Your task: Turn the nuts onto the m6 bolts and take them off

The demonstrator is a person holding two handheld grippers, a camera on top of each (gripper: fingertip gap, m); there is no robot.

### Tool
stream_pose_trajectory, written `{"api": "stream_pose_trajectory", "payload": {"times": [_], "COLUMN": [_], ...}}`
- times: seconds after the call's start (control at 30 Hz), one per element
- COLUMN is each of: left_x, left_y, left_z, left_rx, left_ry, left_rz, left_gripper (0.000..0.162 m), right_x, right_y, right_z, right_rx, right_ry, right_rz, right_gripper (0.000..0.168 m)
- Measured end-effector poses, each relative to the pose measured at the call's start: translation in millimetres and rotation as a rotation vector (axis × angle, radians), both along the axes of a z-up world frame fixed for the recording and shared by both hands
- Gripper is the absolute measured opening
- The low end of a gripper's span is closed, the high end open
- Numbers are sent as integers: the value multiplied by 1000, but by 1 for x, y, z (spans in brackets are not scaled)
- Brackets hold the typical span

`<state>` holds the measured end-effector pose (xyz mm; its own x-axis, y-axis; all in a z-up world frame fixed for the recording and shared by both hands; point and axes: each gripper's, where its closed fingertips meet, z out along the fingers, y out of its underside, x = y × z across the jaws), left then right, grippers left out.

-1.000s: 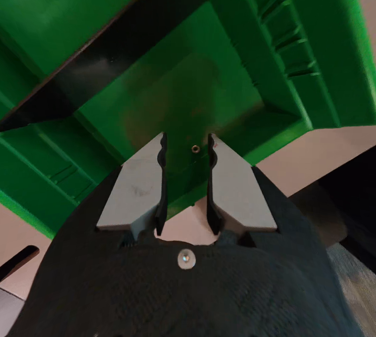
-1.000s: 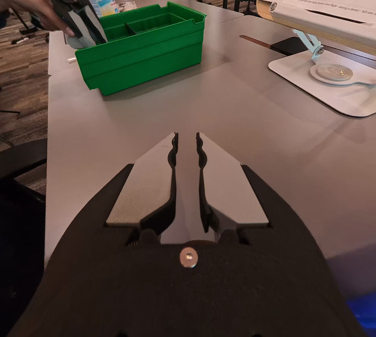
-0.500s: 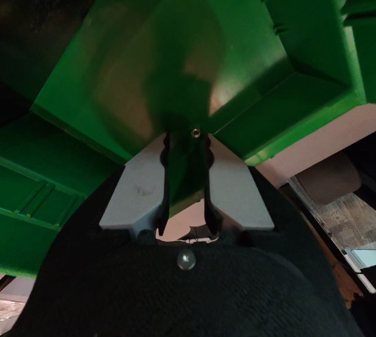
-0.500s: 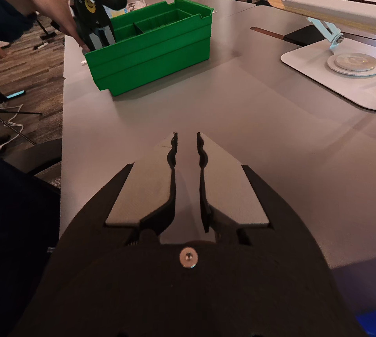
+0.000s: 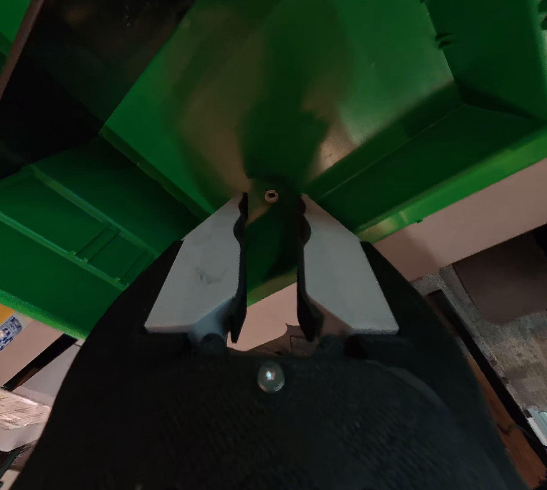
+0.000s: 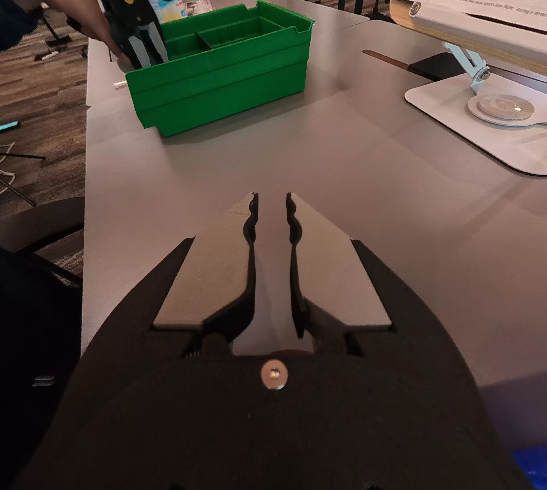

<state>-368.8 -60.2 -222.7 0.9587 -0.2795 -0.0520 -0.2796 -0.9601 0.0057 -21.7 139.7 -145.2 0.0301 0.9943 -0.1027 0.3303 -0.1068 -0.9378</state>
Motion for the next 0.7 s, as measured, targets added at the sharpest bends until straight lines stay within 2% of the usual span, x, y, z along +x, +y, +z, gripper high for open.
{"api": "stream_pose_trajectory", "payload": {"times": [0.17,0.27,0.53,0.7], "left_x": [-10,-8,-5,-7], "left_y": [-9,-5,0,-2], "left_z": [-9,-10,-12,-13], "left_rx": [-23,7,0,-37], "left_ry": [-1,-61,-84,-31], "left_rz": [51,86,90,72], "left_gripper": [28,28,25,27], "right_x": [0,1,2,3], "right_y": [-2,-2,-2,-3], "right_z": [3,5,10,12], "right_rx": [13,14,11,9], "right_ry": [11,18,34,40], "right_rz": [3,1,3,7], "right_gripper": [15,15,15,15]}}
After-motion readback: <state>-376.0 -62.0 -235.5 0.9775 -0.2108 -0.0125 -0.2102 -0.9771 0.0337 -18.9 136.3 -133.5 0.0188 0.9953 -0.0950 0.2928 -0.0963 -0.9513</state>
